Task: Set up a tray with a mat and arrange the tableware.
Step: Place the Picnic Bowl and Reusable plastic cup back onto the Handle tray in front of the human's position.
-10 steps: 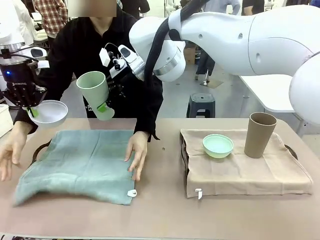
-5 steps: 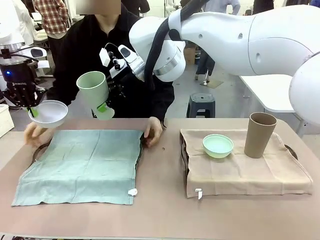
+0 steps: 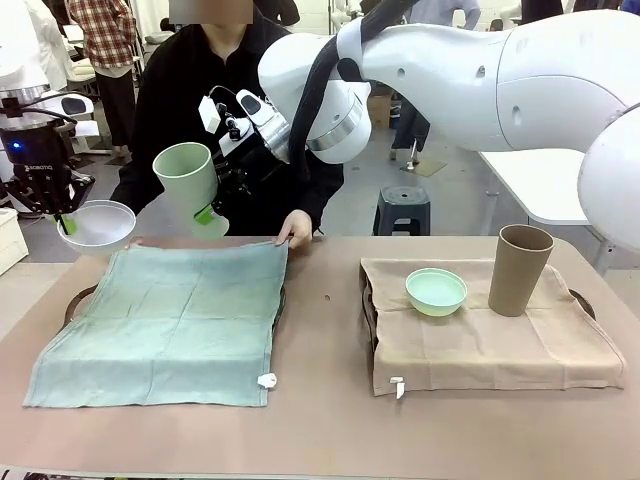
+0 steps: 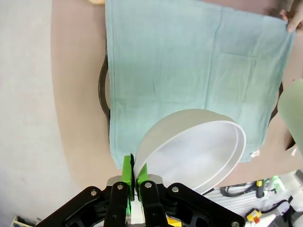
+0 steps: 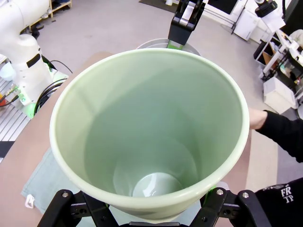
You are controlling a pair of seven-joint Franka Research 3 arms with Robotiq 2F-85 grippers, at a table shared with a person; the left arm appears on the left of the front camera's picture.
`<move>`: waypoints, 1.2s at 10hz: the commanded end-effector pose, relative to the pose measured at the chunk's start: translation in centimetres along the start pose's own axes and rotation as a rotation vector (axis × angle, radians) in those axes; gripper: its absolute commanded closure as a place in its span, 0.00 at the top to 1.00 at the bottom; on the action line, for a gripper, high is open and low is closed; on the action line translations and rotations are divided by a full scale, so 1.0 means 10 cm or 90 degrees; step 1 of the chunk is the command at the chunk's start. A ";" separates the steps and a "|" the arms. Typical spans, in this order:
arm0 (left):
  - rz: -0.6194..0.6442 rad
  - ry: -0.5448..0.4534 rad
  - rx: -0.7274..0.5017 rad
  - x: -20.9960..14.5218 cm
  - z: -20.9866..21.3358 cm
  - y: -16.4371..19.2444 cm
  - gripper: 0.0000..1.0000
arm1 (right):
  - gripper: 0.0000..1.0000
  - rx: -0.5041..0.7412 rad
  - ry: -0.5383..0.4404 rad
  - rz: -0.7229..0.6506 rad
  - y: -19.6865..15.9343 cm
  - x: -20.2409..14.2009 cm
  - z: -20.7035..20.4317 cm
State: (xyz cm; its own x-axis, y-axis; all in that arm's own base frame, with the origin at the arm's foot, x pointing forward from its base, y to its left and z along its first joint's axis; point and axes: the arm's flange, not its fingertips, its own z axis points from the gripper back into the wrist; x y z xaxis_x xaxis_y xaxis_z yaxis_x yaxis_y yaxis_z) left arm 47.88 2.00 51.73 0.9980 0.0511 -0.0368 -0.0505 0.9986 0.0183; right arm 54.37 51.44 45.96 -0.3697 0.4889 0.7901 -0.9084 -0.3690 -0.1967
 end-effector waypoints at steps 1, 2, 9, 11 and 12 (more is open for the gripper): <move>-0.009 0.001 -0.007 -0.02 0.03 0.01 0.00 | 0.00 0.006 -0.005 0.002 -0.04 0.04 0.00; -0.009 0.001 -0.007 -0.02 0.03 0.01 0.00 | 0.00 0.006 -0.005 0.002 -0.04 0.04 0.00; -0.009 0.001 -0.007 -0.02 0.03 0.01 0.00 | 0.00 0.006 -0.005 0.002 -0.04 0.04 0.00; -0.009 0.001 -0.007 -0.02 0.03 0.01 0.00 | 0.83 0.000 0.000 0.000 0.00 0.00 0.00; 0.000 0.000 0.000 0.00 0.00 0.00 0.04 | 0.83 -0.006 -0.022 -0.010 0.00 -0.09 -0.01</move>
State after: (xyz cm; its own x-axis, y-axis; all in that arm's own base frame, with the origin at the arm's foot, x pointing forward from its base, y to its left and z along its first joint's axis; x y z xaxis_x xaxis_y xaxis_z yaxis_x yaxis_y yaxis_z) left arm 47.88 2.00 51.72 0.9980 0.0511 -0.0371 -0.0504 0.9986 0.0183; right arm 54.51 51.31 45.66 -0.3642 0.4912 0.7913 -0.9105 -0.3663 -0.1917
